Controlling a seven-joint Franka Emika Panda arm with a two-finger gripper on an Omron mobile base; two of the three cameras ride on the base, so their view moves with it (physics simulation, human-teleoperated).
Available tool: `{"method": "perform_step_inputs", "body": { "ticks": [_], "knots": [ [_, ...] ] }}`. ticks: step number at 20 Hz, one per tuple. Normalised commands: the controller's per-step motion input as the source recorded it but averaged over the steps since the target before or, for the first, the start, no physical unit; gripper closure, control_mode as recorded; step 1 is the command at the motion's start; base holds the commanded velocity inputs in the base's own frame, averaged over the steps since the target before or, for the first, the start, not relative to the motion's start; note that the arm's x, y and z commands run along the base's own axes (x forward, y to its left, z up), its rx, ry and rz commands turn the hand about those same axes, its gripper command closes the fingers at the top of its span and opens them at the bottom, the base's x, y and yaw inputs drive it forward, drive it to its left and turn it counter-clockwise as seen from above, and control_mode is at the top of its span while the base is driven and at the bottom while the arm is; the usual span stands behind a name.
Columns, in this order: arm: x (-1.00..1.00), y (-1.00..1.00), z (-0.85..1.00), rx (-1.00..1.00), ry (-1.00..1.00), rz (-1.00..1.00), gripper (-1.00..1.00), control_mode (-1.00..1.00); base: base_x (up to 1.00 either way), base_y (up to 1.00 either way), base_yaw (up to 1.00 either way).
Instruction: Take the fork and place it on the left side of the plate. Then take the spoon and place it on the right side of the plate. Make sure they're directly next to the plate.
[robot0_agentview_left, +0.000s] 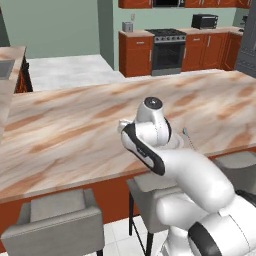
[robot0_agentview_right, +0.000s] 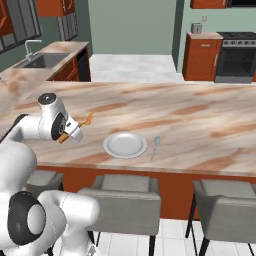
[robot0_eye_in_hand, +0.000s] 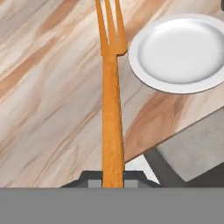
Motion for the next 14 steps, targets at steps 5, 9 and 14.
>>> {"method": "perform_step_inputs", "body": {
  "ticks": [5, 9, 14],
  "knots": [
    [0.26, -0.12, -0.58, 0.0, 0.16, 0.17, 1.0, -1.0, 0.0, 0.0, 0.0],
    [0.23, -0.27, -0.44, 0.0, 0.08, 0.2, 1.0, -1.0, 0.0, 0.0, 0.0],
    [0.17, -0.26, -0.3, 0.0, 0.01, 0.18, 1.0, -1.0, 0.0, 0.0, 0.0]
  ]
}}
